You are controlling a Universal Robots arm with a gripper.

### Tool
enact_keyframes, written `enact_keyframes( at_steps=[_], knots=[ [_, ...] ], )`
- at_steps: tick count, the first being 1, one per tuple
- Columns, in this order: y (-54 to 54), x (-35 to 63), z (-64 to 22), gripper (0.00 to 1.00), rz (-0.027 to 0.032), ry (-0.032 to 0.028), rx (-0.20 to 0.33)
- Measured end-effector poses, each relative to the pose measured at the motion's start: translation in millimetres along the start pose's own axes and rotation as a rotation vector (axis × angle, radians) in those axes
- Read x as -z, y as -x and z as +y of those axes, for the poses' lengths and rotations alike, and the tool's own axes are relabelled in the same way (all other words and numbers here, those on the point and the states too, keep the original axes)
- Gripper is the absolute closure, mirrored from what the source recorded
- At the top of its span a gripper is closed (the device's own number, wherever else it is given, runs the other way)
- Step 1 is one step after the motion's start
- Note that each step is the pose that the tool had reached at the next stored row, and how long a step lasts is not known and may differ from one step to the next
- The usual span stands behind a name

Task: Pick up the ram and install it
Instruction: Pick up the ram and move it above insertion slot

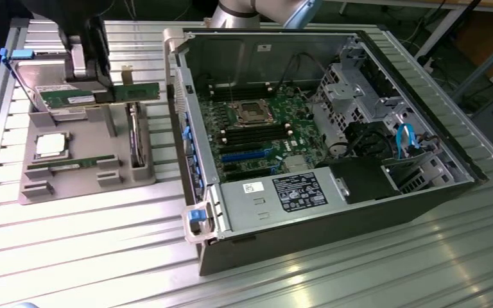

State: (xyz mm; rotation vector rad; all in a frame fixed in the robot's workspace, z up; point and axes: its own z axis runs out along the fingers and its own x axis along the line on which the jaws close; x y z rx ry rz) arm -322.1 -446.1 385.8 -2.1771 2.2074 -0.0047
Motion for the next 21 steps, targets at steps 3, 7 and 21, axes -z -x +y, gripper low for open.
enact_keyframes(
  at_steps=[3, 7, 21],
  knots=[
    [0.3, 0.6, -19.8, 0.86, -0.0068, 0.0038, 0.0],
    [0.9, 2.0, -60.0, 0.86, -0.0223, 0.0132, -0.001],
    [2.9, 2.2, -203.9, 0.86, -0.0551, 0.0521, -0.004]
  ],
)
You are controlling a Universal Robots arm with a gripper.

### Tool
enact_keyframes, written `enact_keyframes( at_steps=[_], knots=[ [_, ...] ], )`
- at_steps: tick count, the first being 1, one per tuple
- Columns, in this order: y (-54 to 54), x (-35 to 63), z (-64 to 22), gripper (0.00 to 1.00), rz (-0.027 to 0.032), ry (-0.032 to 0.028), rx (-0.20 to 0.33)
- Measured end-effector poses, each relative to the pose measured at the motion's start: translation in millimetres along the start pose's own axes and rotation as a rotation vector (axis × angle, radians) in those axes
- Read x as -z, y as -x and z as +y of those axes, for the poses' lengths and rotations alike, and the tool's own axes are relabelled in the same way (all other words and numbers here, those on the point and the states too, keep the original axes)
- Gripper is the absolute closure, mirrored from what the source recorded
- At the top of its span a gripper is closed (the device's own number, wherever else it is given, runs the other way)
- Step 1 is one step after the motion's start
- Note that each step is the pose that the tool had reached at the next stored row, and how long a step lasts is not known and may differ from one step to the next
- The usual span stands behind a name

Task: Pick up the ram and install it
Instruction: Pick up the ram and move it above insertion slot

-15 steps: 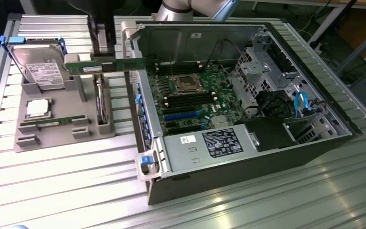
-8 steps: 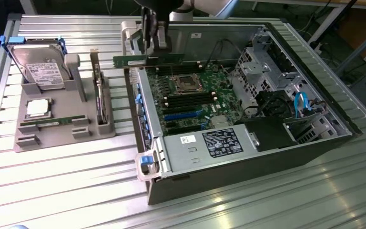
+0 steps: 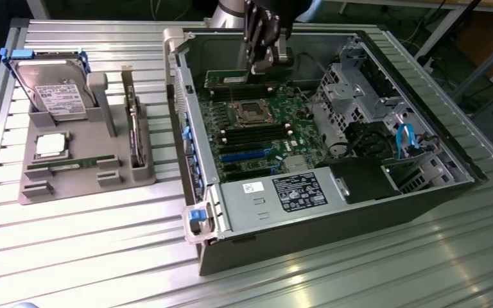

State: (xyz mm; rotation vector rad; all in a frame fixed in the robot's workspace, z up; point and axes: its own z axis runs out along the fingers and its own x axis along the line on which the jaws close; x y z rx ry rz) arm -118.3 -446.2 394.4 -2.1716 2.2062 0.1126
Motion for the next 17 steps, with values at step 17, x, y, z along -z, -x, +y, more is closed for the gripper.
enact_keyframes(
  at_steps=[17],
  knots=[
    [0.8, 0.2, -50.8, 0.86, 0.0006, -0.0152, 0.001]
  ],
)
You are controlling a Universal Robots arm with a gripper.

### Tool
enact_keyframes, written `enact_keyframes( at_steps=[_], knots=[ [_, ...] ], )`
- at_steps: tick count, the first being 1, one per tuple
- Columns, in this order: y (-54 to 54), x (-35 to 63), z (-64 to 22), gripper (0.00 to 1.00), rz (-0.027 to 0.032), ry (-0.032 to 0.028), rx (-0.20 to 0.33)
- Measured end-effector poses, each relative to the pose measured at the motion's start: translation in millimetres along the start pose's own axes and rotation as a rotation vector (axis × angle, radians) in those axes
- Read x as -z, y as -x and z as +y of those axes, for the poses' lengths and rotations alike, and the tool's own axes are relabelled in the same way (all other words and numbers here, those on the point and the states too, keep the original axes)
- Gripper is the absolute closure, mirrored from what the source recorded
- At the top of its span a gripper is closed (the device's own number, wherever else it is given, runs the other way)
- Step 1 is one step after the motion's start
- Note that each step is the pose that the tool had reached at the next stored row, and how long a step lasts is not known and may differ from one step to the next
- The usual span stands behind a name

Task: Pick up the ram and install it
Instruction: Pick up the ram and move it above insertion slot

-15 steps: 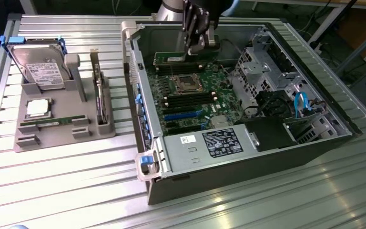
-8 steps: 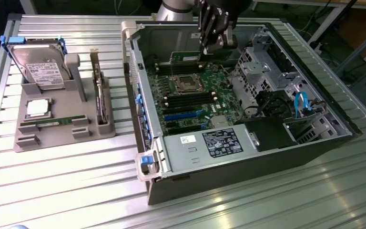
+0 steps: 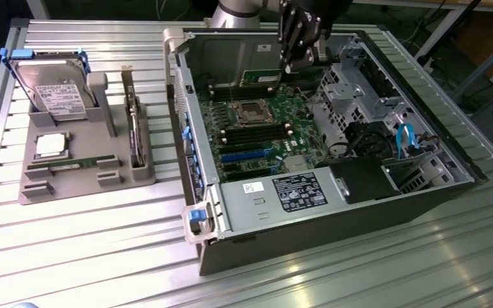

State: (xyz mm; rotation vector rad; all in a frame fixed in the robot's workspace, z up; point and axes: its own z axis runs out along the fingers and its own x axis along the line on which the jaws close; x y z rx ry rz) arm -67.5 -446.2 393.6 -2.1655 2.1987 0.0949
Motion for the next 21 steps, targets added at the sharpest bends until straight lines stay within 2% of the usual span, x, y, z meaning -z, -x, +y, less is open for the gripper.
enact_keyframes(
  at_steps=[4, 6, 7, 8, 9, 12, 16, 19, 21],
  knots=[
    [2.0, -0.4, -0.2, 0.86, 0.0015, -0.0002, 0.0],
    [9.4, -2.5, -0.4, 0.86, 0.0121, -0.0041, 0.0],
    [11.6, -3.1, -0.4, 0.86, 0.0155, -0.0058, 0.0],
    [15.3, -4.1, -0.8, 0.86, 0.0203, -0.0089, 0.001],
    [22.3, -5.7, -1.4, 0.86, 0.0284, -0.0139, 0.001],
    [34.6, -8.5, -2.1, 0.86, 0.0418, -0.0219, 0.002],
    [34.6, -8.7, -2.1, 0.86, 0.0426, -0.0216, 0.001],
    [38.7, -11.7, -2.0, 0.86, 0.0461, -0.022, -0.006],
    [46.1, -15.2, -1.9, 0.86, 0.0514, -0.0224, -0.012]
  ],
)
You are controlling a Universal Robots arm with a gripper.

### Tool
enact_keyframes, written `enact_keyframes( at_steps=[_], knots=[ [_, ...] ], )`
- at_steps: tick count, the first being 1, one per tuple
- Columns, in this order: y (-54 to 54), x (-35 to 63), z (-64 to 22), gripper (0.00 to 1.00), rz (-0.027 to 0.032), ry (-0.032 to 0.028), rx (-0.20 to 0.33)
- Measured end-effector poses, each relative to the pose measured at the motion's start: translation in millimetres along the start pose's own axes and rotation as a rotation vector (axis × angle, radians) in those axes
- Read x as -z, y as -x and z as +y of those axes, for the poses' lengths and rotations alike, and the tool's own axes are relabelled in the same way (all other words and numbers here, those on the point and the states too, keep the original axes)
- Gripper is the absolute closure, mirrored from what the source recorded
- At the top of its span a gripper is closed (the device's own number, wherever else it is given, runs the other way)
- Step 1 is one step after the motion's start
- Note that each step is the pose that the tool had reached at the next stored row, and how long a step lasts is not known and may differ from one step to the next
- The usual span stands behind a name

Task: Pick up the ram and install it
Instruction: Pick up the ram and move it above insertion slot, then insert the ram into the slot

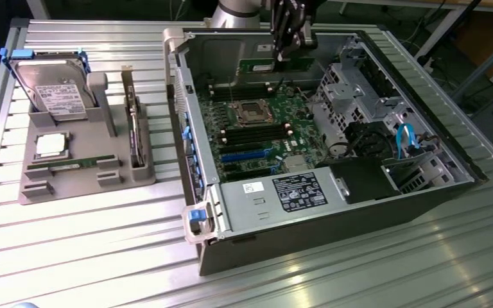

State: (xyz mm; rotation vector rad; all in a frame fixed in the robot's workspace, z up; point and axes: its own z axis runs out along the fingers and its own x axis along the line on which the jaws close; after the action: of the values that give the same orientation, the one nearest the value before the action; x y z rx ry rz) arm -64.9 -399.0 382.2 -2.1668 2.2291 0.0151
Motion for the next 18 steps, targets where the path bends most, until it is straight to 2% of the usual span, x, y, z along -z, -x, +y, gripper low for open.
enact_keyframes(
  at_steps=[4, 5, 9, 18],
  knots=[
    [10.7, -6.5, 0.4, 0.86, 0.0142, -0.0007, -0.009],
    [14.9, -8.3, 0.6, 0.86, 0.0192, -0.0009, -0.012],
    [19.7, -8.4, 0.7, 0.86, 0.0203, -0.0008, -0.012],
    [19.8, -8.5, 0.7, 0.86, 0.0201, -0.0009, -0.012]
  ],
)
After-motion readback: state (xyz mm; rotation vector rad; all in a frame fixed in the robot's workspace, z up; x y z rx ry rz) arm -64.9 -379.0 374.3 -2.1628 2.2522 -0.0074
